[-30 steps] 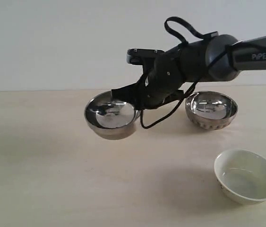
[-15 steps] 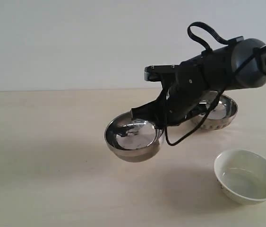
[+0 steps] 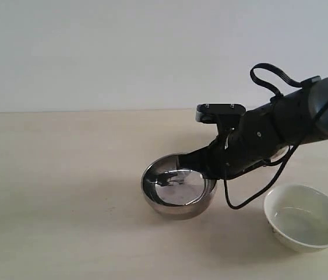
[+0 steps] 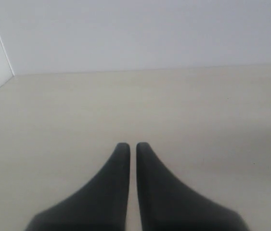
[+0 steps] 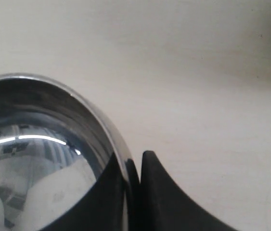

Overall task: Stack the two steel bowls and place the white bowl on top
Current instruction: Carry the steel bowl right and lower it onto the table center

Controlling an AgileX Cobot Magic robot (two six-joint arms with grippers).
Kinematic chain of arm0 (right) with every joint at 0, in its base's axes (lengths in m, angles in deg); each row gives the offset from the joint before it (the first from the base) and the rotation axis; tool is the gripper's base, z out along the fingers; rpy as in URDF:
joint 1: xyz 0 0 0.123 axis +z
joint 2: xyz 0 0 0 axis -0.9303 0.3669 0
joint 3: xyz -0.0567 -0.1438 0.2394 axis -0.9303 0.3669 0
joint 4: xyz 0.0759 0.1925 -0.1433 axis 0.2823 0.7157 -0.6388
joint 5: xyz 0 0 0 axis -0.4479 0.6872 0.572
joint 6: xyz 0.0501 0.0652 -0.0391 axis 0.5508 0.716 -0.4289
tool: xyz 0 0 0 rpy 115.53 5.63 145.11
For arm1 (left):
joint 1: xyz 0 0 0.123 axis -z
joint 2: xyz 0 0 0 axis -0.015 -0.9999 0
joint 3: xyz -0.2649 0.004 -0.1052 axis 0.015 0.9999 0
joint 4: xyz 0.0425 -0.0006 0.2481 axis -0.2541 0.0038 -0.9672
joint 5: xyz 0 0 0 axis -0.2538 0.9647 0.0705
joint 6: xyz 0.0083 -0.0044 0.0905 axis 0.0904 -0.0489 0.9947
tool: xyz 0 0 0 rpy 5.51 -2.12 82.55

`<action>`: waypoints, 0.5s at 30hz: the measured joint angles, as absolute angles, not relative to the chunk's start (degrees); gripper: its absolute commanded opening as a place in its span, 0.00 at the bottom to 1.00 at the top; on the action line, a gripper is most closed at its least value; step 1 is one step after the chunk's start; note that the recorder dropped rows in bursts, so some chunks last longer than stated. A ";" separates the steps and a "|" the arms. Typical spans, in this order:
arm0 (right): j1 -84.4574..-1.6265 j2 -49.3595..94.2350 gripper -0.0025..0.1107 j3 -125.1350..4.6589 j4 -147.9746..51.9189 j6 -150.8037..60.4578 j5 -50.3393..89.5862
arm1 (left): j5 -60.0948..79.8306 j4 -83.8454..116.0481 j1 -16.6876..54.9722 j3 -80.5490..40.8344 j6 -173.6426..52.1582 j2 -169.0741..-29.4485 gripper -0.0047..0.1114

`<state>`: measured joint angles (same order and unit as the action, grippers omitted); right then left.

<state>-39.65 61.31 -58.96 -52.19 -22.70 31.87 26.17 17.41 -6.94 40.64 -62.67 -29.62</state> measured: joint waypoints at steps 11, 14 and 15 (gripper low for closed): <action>-39.65 61.31 0.02 -58.71 -52.19 -22.60 30.84 | 26.17 17.41 -6.94 40.64 -62.67 -29.62 0.08; -39.65 61.31 0.02 -58.71 -52.19 -22.60 30.95 | 26.17 17.41 -6.94 40.64 -62.67 -29.62 0.08; -39.73 61.31 0.02 -58.71 -52.19 -22.60 30.95 | 26.17 17.41 -6.94 40.64 -62.67 -29.62 0.08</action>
<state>-39.73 61.31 -58.71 -52.19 -22.60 30.95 26.17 17.41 -6.94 40.64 -62.67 -29.62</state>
